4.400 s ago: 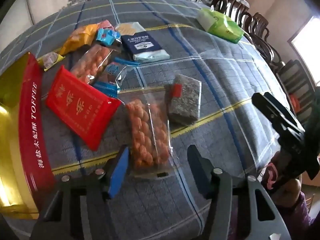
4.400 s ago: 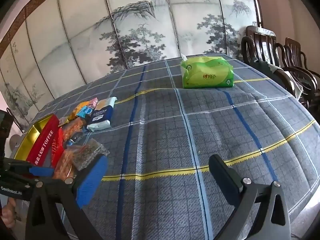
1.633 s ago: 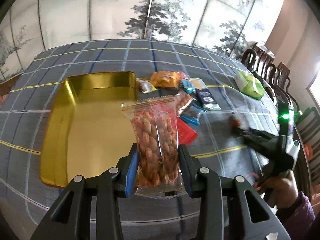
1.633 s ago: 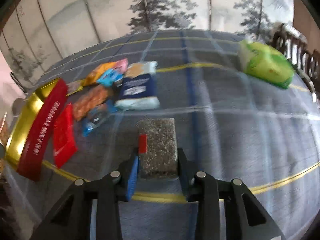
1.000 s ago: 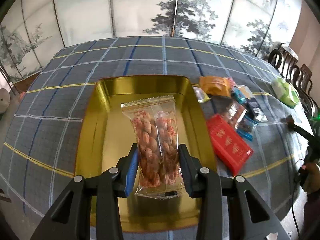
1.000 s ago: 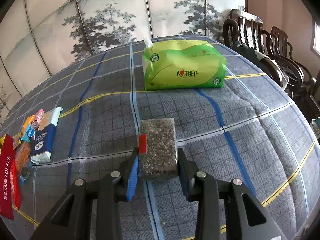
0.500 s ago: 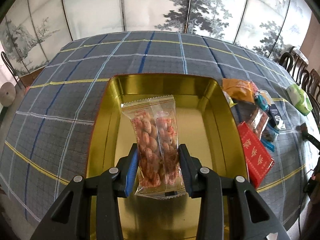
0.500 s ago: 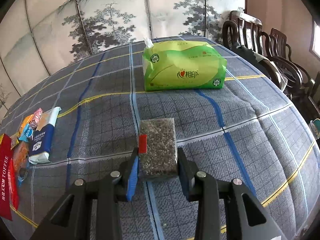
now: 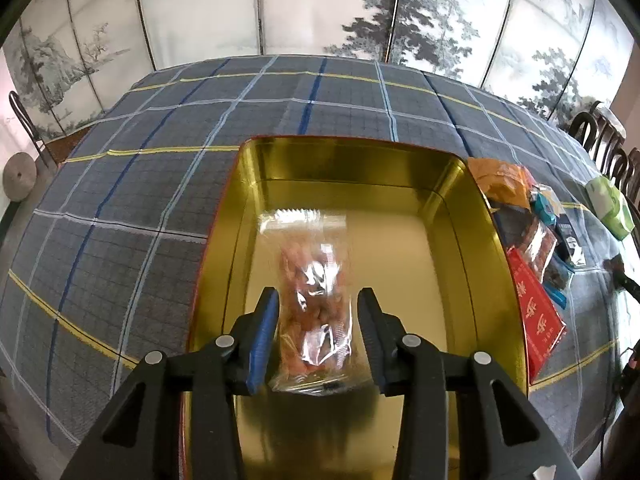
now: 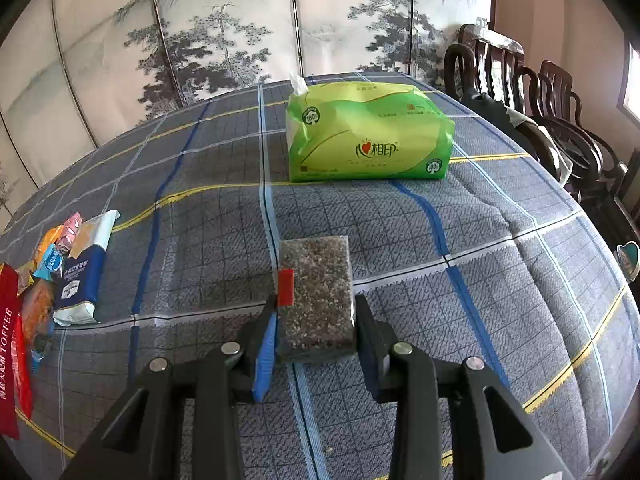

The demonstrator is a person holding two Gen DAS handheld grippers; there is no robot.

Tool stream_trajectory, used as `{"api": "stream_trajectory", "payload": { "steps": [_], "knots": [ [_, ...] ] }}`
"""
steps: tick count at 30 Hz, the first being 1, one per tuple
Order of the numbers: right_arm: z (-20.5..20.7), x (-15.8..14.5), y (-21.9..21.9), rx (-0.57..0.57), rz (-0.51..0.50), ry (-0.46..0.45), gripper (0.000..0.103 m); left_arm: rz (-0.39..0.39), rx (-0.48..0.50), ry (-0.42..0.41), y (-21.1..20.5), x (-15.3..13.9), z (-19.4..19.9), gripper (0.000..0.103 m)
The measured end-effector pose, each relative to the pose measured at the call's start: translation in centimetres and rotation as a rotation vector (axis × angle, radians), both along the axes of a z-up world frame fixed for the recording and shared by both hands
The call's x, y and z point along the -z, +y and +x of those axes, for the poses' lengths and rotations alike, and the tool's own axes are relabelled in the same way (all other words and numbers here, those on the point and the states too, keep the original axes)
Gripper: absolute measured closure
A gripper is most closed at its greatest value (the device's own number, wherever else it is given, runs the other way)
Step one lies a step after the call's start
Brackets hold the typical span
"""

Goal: Organize snacks
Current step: 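Carry the peanut bag into the gold tray and open the left gripper while the right holds the grey packet, then carry the grey packet into the gold tray and open the right gripper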

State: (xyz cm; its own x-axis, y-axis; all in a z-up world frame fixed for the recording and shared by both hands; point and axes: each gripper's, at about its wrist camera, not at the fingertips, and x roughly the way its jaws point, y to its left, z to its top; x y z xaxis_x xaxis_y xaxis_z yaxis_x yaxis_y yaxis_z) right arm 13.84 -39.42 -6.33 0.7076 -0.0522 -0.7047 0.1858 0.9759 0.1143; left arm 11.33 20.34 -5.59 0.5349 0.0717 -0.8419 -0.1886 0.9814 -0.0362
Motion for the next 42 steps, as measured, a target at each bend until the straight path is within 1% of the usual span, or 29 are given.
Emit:
{"api": "stream_trajectory", "payload": {
  "steps": [1,2,3,5,8,12,16,19,24,31,38,42],
  "knots": [
    [0.0,0.0,0.0,0.000,0.001,0.000,0.067,-0.001,-0.001,-0.003,0.1,0.0,0.0,0.061],
    [0.0,0.0,0.0,0.000,0.001,0.000,0.067,-0.001,-0.002,-0.007,0.1,-0.1,-0.1,0.054],
    [0.0,0.0,0.0,0.000,0.001,0.000,0.067,0.003,-0.004,-0.016,0.1,-0.2,-0.2,0.050],
    [0.0,0.0,0.0,0.000,0.001,0.001,0.067,0.024,-0.015,-0.045,0.1,-0.6,-0.5,0.039],
    [0.0,0.0,0.0,-0.001,0.002,0.001,0.067,0.049,-0.025,-0.074,0.1,-1.2,-0.8,0.029],
    [0.0,0.1,-0.2,-0.004,0.015,0.000,0.067,0.084,-0.022,-0.093,-0.2,-2.0,-1.3,0.027],
    [-0.2,0.1,-0.3,-0.011,0.017,0.001,0.068,0.111,-0.039,-0.110,-0.4,-2.8,-1.8,0.023],
    [-0.6,0.1,-0.5,-0.019,0.055,0.004,0.068,0.121,-0.042,-0.123,-0.7,-3.3,-2.1,0.019],
    [-1.3,-0.1,-0.1,-0.040,0.111,0.008,0.067,0.134,-0.043,-0.129,-1.2,-3.7,-2.4,0.019],
    [-3.1,-0.9,1.5,-0.090,0.154,-0.007,0.068,0.150,-0.055,-0.134,-1.4,-4.0,-2.6,0.019],
    [-5.0,-3.9,5.4,-0.197,0.162,-0.065,0.068,0.142,-0.076,-0.136,-0.9,-3.9,-3.1,0.019],
    [-5.4,-6.1,9.2,-0.285,0.156,-0.096,0.068,0.147,-0.089,-0.147,-0.6,-4.1,-3.5,0.019]
  ]
}}
